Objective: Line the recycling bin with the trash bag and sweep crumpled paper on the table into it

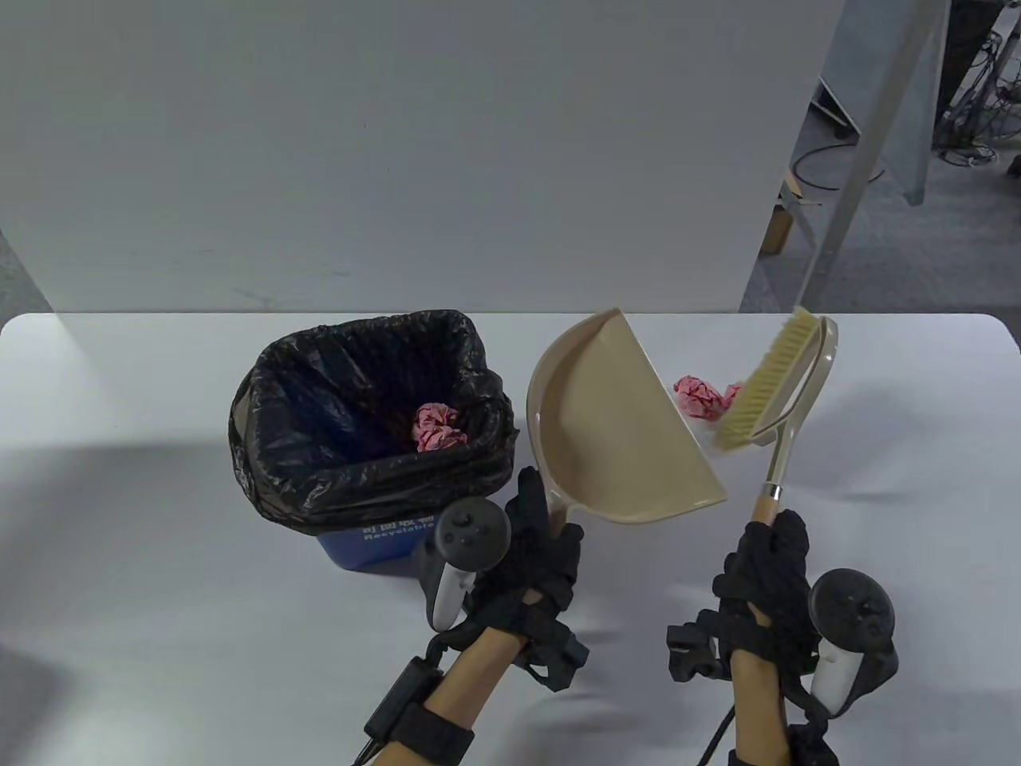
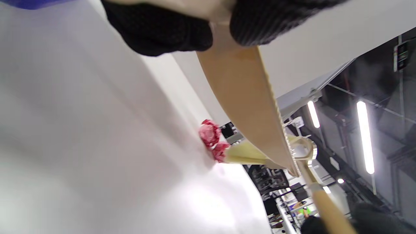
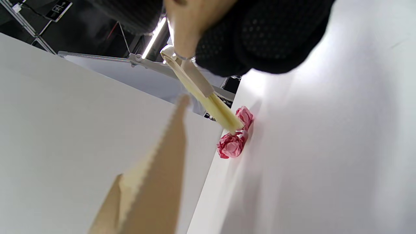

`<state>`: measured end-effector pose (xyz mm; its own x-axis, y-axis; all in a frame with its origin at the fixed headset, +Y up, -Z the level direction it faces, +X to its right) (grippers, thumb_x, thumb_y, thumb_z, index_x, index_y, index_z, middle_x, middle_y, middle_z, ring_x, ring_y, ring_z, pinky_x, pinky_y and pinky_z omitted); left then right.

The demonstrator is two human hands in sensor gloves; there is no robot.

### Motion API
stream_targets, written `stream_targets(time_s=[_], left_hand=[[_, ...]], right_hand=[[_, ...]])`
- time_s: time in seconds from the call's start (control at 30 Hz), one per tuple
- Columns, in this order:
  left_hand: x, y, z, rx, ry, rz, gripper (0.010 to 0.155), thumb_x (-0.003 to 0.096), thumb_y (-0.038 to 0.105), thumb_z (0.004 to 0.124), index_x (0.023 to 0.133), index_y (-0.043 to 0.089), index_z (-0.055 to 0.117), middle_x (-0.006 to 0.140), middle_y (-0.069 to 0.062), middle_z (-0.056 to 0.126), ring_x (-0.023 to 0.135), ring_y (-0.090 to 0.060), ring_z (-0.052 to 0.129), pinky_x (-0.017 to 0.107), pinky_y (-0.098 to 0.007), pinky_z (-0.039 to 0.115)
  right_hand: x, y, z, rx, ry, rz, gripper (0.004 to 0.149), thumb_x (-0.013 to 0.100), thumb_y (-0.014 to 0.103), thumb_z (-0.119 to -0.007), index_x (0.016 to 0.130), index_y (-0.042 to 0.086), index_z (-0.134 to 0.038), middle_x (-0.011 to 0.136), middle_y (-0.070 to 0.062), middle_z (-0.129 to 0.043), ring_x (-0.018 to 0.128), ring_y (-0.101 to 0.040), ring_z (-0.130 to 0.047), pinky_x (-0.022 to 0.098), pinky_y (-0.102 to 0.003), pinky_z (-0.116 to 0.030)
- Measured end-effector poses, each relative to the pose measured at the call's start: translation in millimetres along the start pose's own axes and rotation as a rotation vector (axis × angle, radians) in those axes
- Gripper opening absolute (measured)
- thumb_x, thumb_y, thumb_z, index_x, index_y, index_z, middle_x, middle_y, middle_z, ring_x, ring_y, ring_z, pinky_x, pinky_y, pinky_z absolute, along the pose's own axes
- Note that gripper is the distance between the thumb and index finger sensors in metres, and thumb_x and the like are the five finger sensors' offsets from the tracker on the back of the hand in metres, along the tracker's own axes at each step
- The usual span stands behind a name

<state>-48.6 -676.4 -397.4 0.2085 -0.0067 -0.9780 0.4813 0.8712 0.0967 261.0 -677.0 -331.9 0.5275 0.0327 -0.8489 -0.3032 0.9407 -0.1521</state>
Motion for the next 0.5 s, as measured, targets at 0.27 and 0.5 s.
stream_targets(time_s=[0.27,0.5], left_hand=[[13,-25,16,0.085,-0.084,-0.104,0.082,0.0598,0.028,0.071,0.113,0.003,0.014,0.116,-0.024,0.036,0.088,-0.032,0.078,0.056,-0.042,0.084],[22,-39,17,0.092,-0.106,-0.164,0.082,0.0603,0.028,0.071,0.113,0.004,0.013,0.117,-0.023,0.035,0.089,-0.032,0.077,0.057,-0.042,0.084]], right_hand=[[3,15,-8,-0.174,-0.022,0.074,0.06,0.064,0.027,-0.058,0.111,-0.002,-0.034,0.095,-0.031,-0.063,0.062,-0.035,-0.084,0.043,-0.044,-0.083],[26,31,-16,-0.418,-0.057,0.124,0.06,0.064,0.026,-0.059,0.112,-0.001,-0.035,0.096,-0.031,-0.062,0.064,-0.037,-0.083,0.045,-0.047,-0.081]])
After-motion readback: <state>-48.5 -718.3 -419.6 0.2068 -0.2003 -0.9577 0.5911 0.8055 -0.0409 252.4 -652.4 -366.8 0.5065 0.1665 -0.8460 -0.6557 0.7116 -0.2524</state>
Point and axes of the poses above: the tracker on the back of each hand, its own y axis roughly to the thumb side, its own x axis roughly from the wrist to the fingertips, z = x × y, the point moved 4 cm from there along x, roughly from the wrist to the fingertips
